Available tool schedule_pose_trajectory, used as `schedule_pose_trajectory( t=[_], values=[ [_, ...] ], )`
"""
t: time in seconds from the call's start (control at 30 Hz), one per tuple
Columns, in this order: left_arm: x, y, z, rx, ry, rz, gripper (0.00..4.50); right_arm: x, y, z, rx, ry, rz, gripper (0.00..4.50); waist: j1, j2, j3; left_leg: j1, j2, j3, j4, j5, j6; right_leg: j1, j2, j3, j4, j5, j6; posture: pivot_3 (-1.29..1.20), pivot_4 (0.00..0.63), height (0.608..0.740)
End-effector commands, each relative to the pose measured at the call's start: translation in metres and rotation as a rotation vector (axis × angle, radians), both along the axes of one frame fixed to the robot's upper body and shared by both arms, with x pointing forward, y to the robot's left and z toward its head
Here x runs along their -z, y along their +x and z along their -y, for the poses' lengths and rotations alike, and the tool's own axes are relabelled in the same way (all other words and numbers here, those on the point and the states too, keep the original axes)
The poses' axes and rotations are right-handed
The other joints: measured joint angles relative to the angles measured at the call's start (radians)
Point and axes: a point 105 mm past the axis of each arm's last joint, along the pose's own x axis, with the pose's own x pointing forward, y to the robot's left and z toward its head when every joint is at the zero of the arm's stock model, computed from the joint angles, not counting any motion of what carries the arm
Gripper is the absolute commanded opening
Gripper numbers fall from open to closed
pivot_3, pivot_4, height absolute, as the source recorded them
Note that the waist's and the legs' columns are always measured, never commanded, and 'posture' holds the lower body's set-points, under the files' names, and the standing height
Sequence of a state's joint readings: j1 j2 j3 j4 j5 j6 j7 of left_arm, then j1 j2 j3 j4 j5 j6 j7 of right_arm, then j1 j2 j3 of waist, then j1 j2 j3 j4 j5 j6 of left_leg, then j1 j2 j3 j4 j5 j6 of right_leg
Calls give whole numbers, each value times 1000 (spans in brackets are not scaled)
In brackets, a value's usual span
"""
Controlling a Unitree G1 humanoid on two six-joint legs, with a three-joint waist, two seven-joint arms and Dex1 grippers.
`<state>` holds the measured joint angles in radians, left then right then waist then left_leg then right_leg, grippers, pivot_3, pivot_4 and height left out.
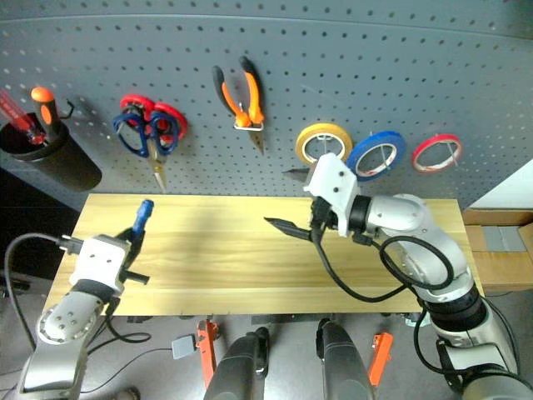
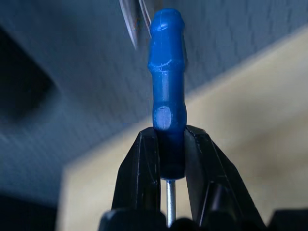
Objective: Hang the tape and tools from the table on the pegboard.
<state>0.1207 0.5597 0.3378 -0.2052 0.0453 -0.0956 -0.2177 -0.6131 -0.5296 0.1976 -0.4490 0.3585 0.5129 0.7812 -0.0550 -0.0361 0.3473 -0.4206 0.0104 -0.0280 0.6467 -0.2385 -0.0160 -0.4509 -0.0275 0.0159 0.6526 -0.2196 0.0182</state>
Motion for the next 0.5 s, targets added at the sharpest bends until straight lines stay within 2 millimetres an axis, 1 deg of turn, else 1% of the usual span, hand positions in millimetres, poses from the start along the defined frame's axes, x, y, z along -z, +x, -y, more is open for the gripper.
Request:
schedule_pose_trajectory(
  t=[0.03, 0.13, 0.17, 0.3, 0.4, 0.5],
  values=[
    [-50, -11, -2, -50, 48, 200, 385, -14, -12, 3, -75, 48, 58, 4500, 0, 0, 0, 0, 0, 0, 0, 0, 0, 0, 0, 0, 0, 0, 0, -67, 335, 740],
    [-74, -15, 6, -54, 32, 279, 385, -18, -15, 2, -106, 68, 41, 4500, 2, 0, 0, 0, 0, 0, 0, 0, 0, 0, 0, 0, 0, 0, 0, -57, 330, 740],
    [-79, -15, 8, -55, 31, 292, 385, -18, -16, 2, -110, 71, 39, 4500, 2, 0, 0, 0, 0, 0, 0, 0, 0, 0, 0, 0, 0, 0, 1, -57, 330, 740],
    [-112, -20, 6, -95, -2, 392, 385, -25, -21, 3, -155, 98, 4, 4500, 6, 0, 0, 0, 1, 0, 1, 0, 0, 0, 3, -2, 1, 0, 1, -41, 326, 740],
    [-125, -20, 5, -113, -26, 427, 385, -26, -21, 6, -163, 102, -6, 4500, 6, 0, 0, 1, 1, 0, 2, 0, 0, 0, 4, -2, 4, 0, 1, -27, 322, 740],
    [-146, -19, 5, -117, -65, 489, 385, -26, -17, 8, -157, 101, -12, 4500, 8, 0, 0, 2, 1, 1, 3, 0, 0, 0, 5, -2, 5, 0, 1, -21, 319, 740]
  ],
)
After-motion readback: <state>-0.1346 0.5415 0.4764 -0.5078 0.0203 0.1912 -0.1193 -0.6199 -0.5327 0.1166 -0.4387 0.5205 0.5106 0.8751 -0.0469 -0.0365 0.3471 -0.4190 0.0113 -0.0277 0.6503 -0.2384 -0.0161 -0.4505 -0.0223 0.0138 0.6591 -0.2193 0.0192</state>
